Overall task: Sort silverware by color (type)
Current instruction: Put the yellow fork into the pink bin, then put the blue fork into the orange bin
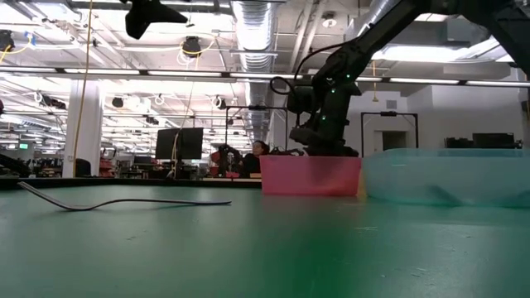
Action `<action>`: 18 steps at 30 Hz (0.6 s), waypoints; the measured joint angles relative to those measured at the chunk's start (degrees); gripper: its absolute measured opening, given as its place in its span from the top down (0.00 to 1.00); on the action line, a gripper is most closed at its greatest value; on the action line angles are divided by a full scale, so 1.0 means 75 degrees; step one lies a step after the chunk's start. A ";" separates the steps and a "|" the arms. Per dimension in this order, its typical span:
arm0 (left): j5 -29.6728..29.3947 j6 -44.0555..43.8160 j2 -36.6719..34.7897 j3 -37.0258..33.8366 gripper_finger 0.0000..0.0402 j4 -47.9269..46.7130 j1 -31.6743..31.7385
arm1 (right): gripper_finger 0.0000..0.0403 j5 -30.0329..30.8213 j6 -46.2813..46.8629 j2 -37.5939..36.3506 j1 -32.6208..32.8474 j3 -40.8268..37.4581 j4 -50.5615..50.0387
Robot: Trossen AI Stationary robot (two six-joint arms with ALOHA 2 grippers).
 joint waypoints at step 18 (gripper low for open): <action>0.0199 -0.0021 0.0000 0.0000 0.54 -0.0444 0.0275 | 0.68 0.0138 -0.0266 0.0026 -0.0058 -0.0022 0.0413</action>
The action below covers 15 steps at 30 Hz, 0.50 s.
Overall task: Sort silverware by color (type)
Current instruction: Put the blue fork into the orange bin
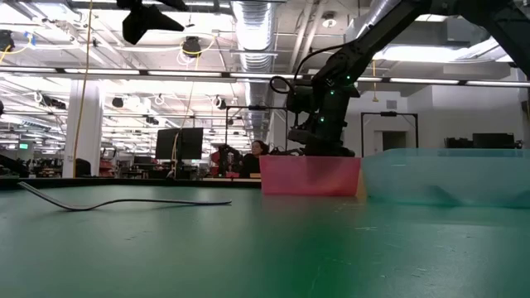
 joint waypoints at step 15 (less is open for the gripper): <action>0.0348 0.0059 0.0003 0.0000 0.54 -0.1059 0.0000 | 0.52 -0.0086 -0.0846 0.0024 -0.0014 0.1878 -0.1571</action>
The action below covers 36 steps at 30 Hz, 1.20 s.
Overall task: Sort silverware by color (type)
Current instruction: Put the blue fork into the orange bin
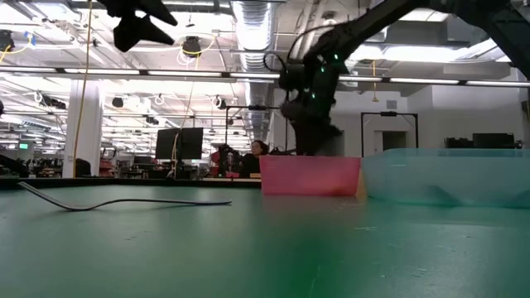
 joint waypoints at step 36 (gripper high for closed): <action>-0.0429 -0.3933 0.4360 0.0006 0.55 -0.1484 -0.4198 | 0.55 -0.0036 -0.1434 -0.0261 0.0582 0.4760 -0.4447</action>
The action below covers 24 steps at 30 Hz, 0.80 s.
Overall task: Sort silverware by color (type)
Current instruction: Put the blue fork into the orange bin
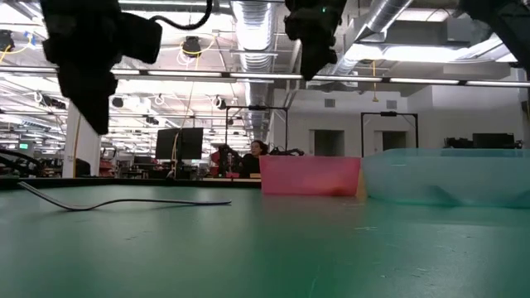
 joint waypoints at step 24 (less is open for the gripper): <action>-0.1132 -0.7316 0.1060 0.0000 0.55 0.0200 -0.2872 | 0.55 0.0034 0.1358 -0.0488 0.1406 -0.0009 0.0154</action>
